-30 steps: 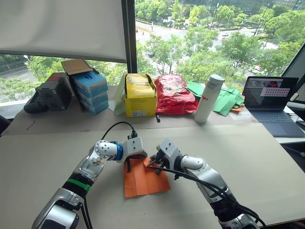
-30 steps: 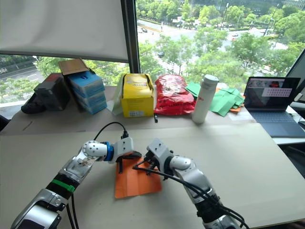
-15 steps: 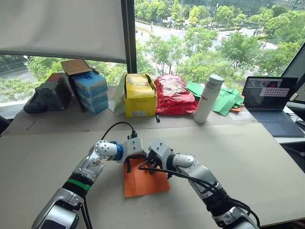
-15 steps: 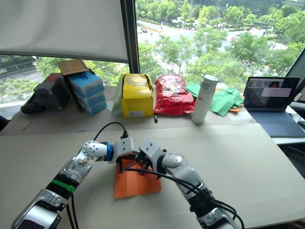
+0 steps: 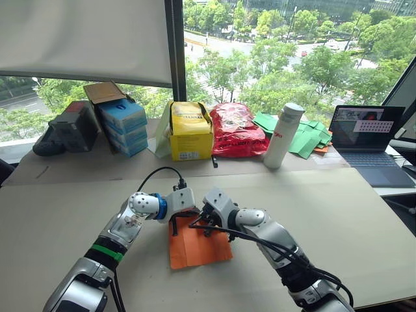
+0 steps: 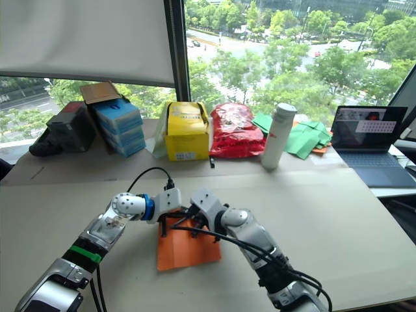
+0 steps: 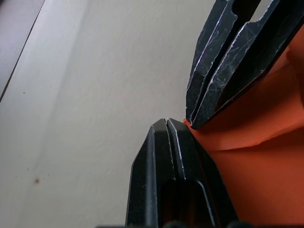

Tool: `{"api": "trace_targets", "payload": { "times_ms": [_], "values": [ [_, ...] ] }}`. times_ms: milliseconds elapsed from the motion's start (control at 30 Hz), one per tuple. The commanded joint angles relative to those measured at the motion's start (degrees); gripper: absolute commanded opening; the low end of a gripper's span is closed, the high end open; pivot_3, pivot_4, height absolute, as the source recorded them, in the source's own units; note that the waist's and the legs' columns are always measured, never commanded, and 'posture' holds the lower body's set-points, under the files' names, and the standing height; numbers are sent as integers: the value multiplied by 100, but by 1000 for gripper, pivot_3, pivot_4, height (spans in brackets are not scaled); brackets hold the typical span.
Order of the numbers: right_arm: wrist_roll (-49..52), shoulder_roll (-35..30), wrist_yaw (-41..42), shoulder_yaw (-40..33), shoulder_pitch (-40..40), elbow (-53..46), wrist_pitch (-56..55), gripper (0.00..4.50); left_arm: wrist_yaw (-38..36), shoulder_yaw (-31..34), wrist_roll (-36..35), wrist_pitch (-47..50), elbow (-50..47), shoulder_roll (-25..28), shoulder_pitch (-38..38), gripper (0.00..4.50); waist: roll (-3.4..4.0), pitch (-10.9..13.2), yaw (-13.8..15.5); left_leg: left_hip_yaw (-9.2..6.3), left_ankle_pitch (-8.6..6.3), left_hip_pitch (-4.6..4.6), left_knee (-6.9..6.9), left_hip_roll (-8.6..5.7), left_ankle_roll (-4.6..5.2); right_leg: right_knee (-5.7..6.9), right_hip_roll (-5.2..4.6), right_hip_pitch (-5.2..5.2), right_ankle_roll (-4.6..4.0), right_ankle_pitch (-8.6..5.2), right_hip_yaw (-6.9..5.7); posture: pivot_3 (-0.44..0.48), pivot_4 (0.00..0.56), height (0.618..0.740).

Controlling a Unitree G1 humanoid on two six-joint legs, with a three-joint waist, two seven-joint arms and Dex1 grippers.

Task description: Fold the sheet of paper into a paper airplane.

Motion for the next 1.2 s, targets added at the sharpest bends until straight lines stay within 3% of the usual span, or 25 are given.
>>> {"api": "trace_targets", "payload": {
  "times_ms": [33,1200],
  "values": [
    [-15,-218,44,133,274,214,454,32,-77,-93,130,57,74,70,128,0,0,-1,2,0,0,0,0,0,0,0,0,0,0,0,0,0,150,740],
    [463,-1488,13,28,1478,-1570,1355,32,-101,-90,173,-37,194,103,80,0,-6,-16,79,-1,-15,0,0,0,25,-15,-10,6,1,-1,-3,0,150,740]
  ]
}}
